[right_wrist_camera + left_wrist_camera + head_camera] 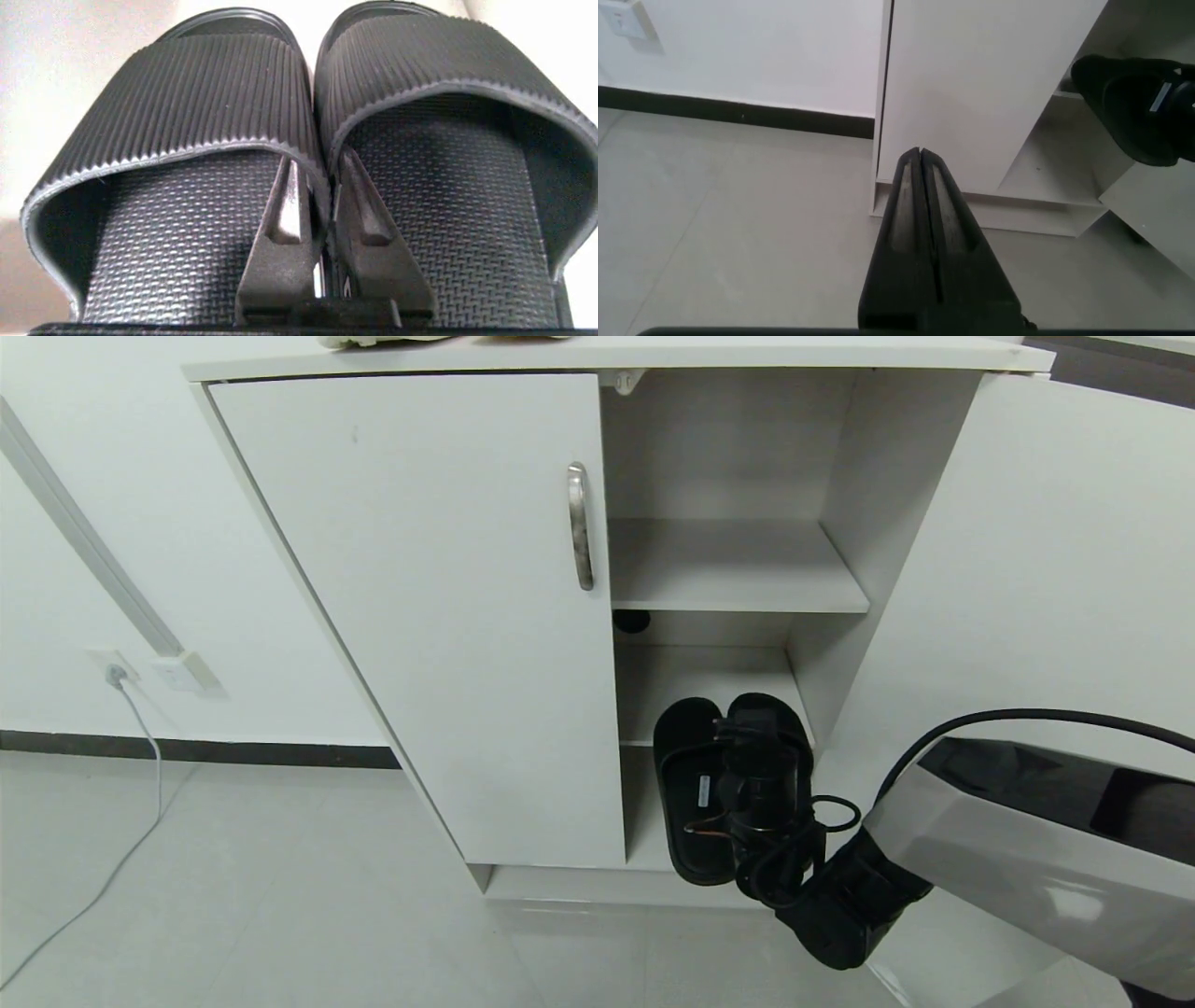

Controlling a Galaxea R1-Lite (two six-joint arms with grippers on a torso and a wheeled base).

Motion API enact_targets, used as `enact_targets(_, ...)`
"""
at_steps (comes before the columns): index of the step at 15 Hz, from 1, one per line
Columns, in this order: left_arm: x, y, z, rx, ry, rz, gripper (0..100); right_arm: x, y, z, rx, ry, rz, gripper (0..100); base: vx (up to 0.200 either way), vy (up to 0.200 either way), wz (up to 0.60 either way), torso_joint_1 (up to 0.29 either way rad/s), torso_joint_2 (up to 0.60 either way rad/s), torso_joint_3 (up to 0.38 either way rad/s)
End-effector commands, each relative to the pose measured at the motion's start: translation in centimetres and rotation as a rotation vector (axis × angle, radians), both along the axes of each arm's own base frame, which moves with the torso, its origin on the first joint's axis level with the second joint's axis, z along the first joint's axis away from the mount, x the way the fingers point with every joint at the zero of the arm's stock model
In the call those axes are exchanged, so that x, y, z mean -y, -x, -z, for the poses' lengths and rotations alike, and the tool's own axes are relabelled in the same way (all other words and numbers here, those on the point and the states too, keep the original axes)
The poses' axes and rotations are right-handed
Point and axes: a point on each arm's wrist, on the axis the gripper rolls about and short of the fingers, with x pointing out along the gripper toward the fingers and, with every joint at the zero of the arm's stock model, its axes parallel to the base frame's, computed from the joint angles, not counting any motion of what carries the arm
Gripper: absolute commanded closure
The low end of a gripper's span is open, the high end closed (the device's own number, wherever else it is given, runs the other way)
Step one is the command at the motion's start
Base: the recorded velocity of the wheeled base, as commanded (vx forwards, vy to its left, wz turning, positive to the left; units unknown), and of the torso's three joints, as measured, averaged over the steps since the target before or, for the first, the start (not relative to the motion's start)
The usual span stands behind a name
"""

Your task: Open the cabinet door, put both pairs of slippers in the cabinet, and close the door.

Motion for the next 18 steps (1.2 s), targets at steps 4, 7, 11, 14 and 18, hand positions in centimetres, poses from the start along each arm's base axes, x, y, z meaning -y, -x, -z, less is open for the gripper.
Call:
enact_targets(4,0.0,0.0,0.0,0.0,0.0,0.0,100,0.0,-0.1,0.6,-0.01,0.008,0.0,100,0.15,0.0,0.0,-0.003,0.0,0.003)
enact_targets(7,0.0,0.0,0.0,0.0,0.0,0.0,100,0.0,-0.1,0.8,-0.013,0.011,-0.006,100,0.2,0.0,0.0,0.005,0.01,0.002)
enact_targets(11,0.0,0.0,0.0,0.0,0.003,-0.004,100,-0.1,-0.9,1.4,-0.016,0.011,-0.005,100,0.05,0.0,0.0,0.002,0.0,0.002)
enact_targets(14,0.0,0.0,0.0,0.0,0.005,-0.006,100,-0.4,-2.7,2.1,-0.009,0.007,0.006,100,0.0,0.0,0.0,0.0,0.0,0.0)
enact_targets(18,0.0,0.0,0.0,0.0,0.005,-0.006,100,-0.7,-5.4,1.4,-0.007,0.002,0.017,100,0.0,0.0,0.0,0.0,0.0,0.0)
